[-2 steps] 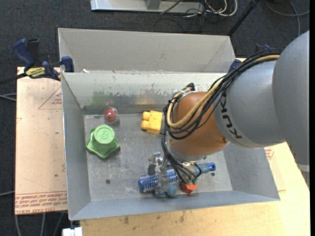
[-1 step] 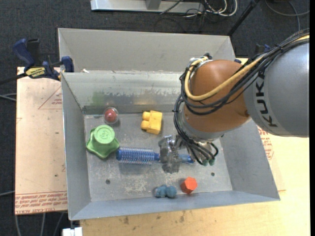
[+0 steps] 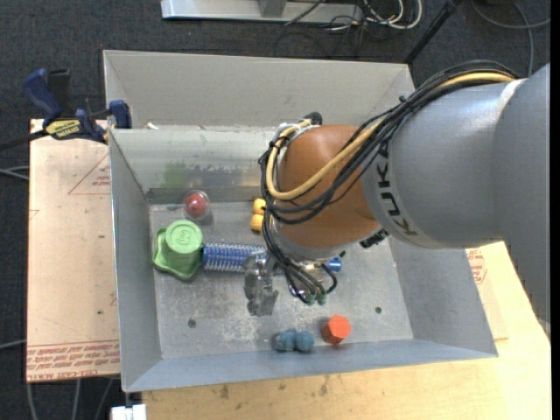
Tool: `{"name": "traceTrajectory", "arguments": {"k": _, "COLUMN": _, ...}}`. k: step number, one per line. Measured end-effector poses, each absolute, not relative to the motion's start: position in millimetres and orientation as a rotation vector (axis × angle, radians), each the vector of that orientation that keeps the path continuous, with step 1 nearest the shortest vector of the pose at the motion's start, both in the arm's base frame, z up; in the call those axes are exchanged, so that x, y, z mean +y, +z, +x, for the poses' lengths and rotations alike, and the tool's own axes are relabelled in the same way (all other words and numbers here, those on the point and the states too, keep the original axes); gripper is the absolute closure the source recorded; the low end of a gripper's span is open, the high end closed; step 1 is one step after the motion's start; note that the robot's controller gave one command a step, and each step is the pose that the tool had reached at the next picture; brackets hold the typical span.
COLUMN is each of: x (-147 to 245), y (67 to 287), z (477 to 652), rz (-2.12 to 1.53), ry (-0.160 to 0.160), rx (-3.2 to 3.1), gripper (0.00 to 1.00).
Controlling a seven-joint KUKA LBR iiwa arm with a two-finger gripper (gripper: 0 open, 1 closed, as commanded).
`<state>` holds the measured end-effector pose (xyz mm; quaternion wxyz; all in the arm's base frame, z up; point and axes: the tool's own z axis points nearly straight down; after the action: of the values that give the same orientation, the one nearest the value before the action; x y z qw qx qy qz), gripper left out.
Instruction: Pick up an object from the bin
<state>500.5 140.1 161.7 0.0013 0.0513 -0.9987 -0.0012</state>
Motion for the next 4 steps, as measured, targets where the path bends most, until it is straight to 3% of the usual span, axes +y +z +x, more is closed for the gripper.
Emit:
{"name": "traceTrajectory", "arguments": {"k": 1, "x": 138, "y": 164, "z": 501.4, "rz": 0.153, "ry": -0.002, "rx": -3.138, "gripper": 0.00}}
{"name": "traceTrajectory", "arguments": {"k": 2, "x": 178, "y": 110, "z": 559.7, "rz": 0.165, "ry": -0.004, "rx": -3.140, "gripper": 0.00}}
{"name": "traceTrajectory", "arguments": {"k": 3, "x": 125, "y": 68, "z": 601.1, "rz": 0.163, "ry": 0.003, "rx": -3.141, "gripper": 0.00}}
{"name": "traceTrajectory", "arguments": {"k": 4, "x": 129, "y": 69, "z": 599.2, "rz": 0.170, "ry": -0.002, "rx": -3.138, "gripper": 1.00}}
